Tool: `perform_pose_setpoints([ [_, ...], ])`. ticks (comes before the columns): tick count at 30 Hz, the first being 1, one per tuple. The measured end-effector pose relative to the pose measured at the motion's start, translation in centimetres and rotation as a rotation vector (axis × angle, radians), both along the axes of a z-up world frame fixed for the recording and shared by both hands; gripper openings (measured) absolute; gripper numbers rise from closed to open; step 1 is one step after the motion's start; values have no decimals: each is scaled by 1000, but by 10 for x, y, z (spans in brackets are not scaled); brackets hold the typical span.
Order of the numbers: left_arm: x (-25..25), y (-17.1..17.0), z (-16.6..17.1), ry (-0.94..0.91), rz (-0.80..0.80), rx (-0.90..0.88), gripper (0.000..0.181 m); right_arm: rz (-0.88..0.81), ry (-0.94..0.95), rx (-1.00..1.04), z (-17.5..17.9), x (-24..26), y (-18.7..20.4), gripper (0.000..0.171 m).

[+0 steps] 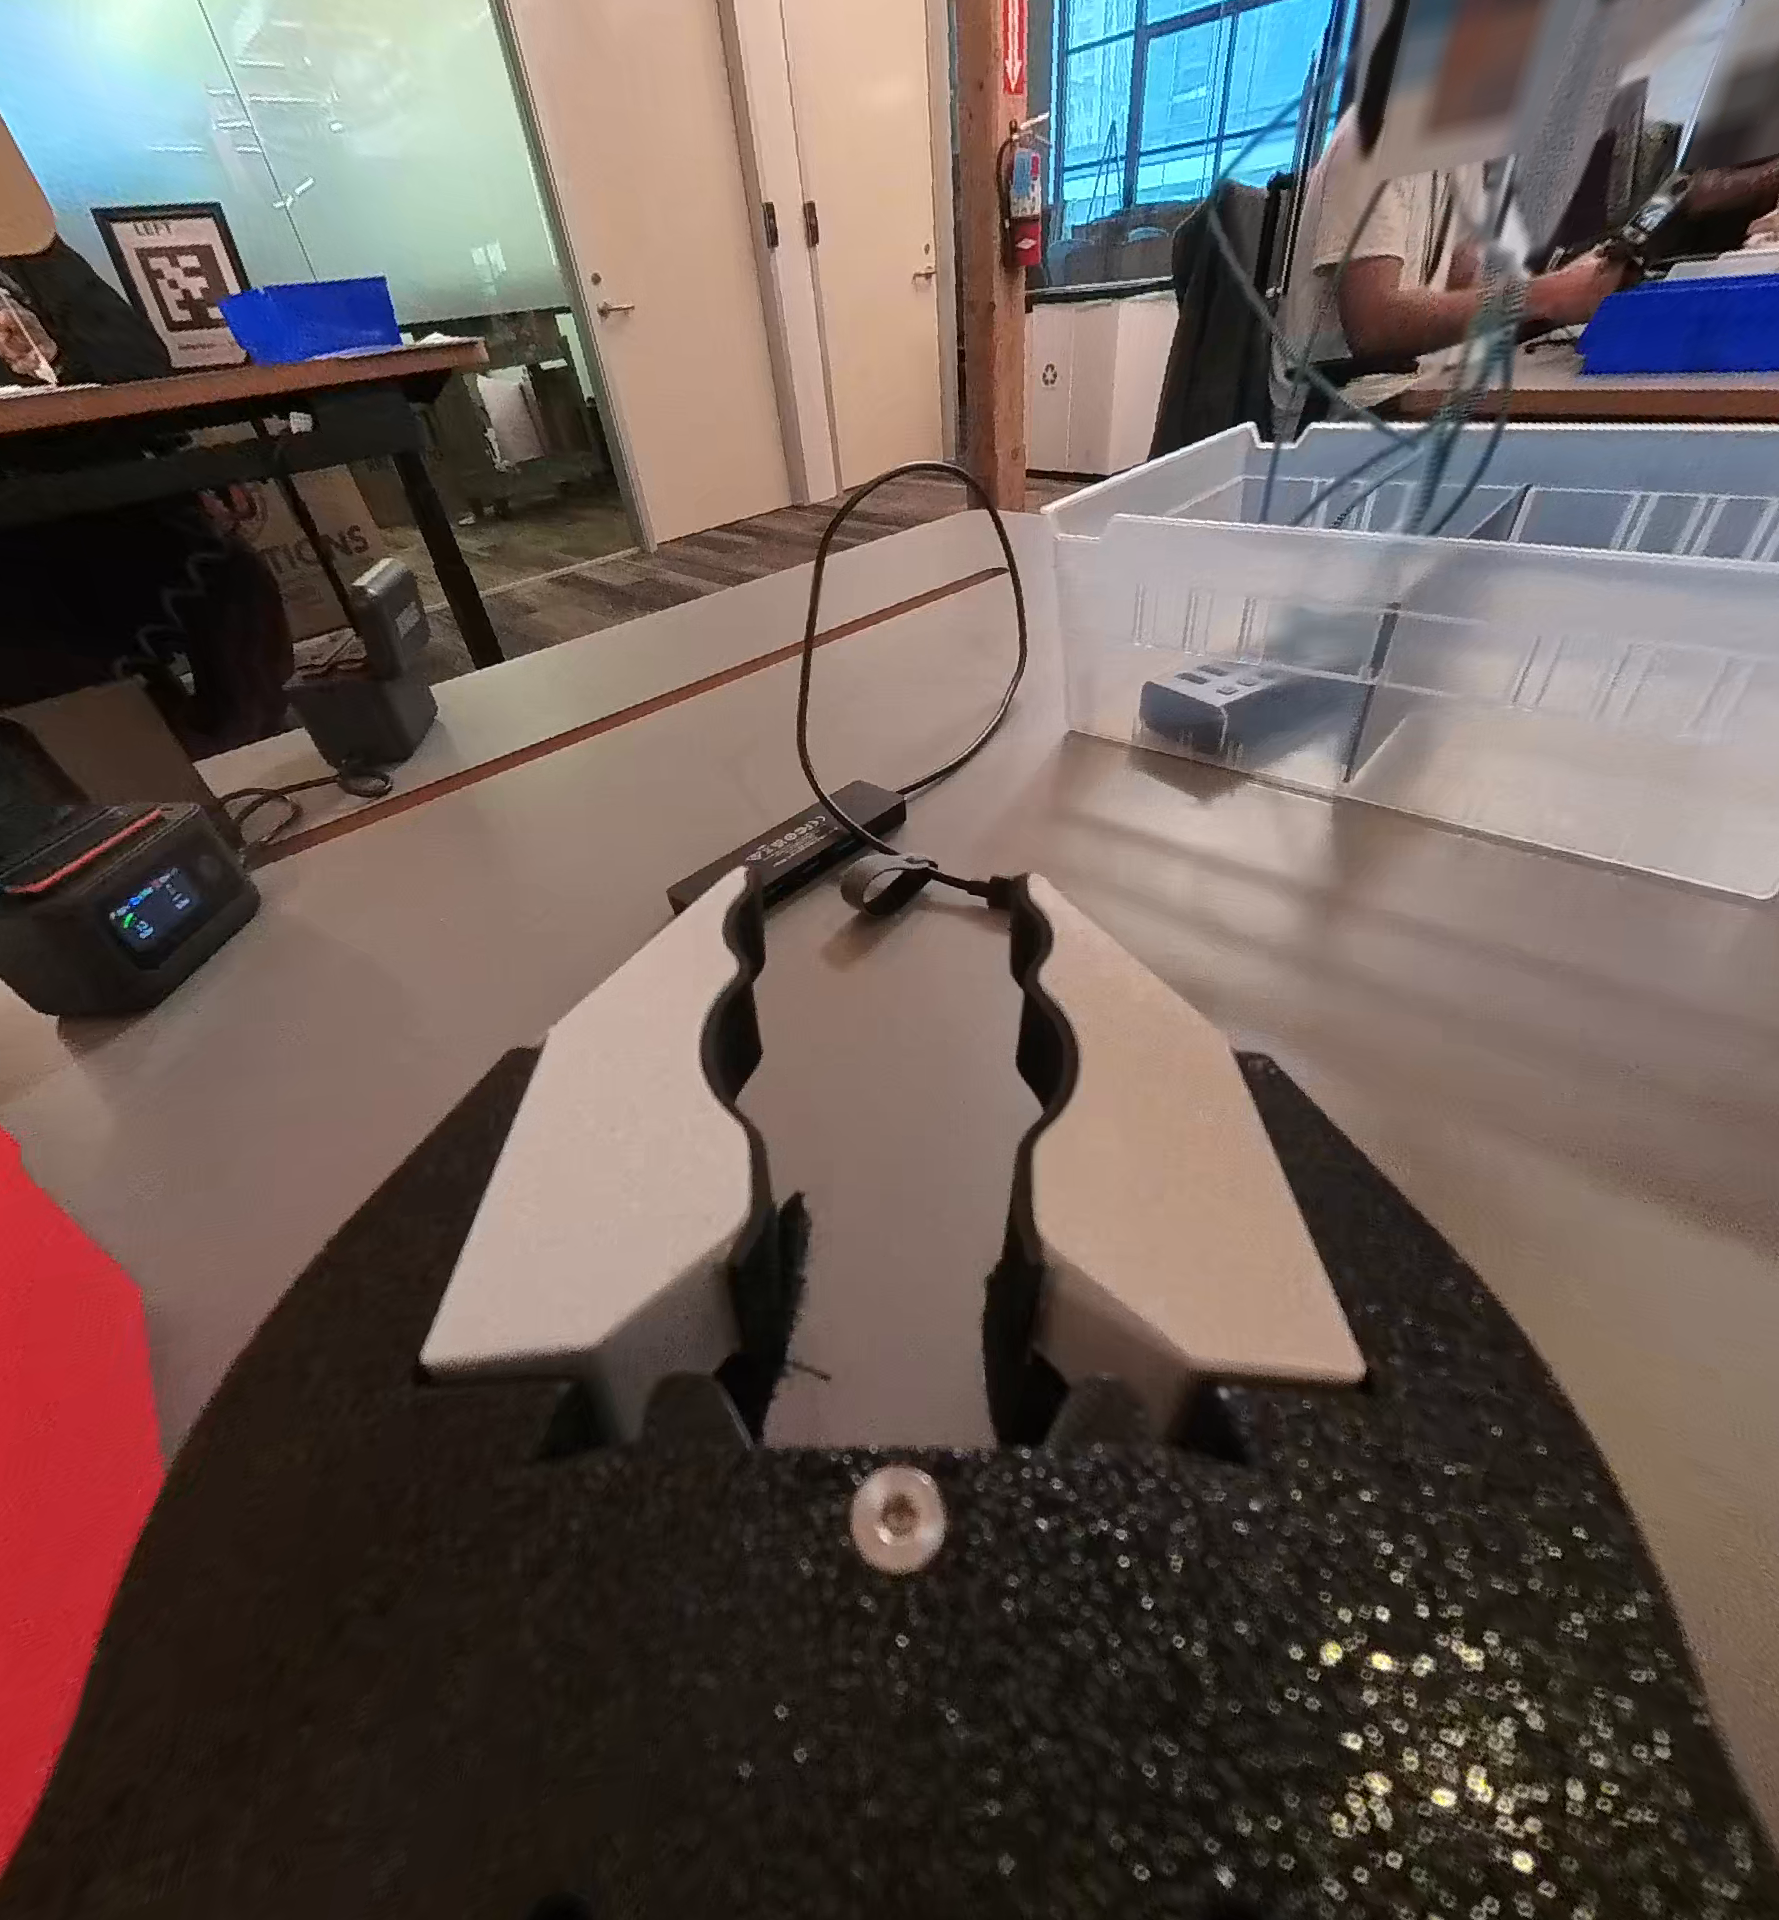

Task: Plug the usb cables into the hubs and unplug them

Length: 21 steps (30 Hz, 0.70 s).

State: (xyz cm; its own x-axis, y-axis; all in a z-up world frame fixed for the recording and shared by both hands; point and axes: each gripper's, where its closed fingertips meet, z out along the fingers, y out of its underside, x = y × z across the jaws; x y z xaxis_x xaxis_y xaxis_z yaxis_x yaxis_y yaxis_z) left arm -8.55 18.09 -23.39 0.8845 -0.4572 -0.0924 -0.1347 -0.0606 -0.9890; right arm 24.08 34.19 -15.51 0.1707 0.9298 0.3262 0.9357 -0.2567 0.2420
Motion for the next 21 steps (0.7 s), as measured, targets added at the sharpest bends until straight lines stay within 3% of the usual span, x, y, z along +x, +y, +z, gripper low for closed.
perform_pose_setpoints([
  [6,4,1,-4,14,-9,-16,46,7,146,176,87,-31,-18,96],
  [11,5,2,-8,12,-13,-30,47,295,448,609,144,-110,-12,71],
  [12,6,3,-10,12,-16,-36,47,320,478,663,147,-117,-10,62],
  [17,7,4,-17,21,-24,-64,46,255,341,725,119,-96,34,52],
  [21,9,4,-13,16,-28,-50,46,206,460,674,98,-104,34,52],
])
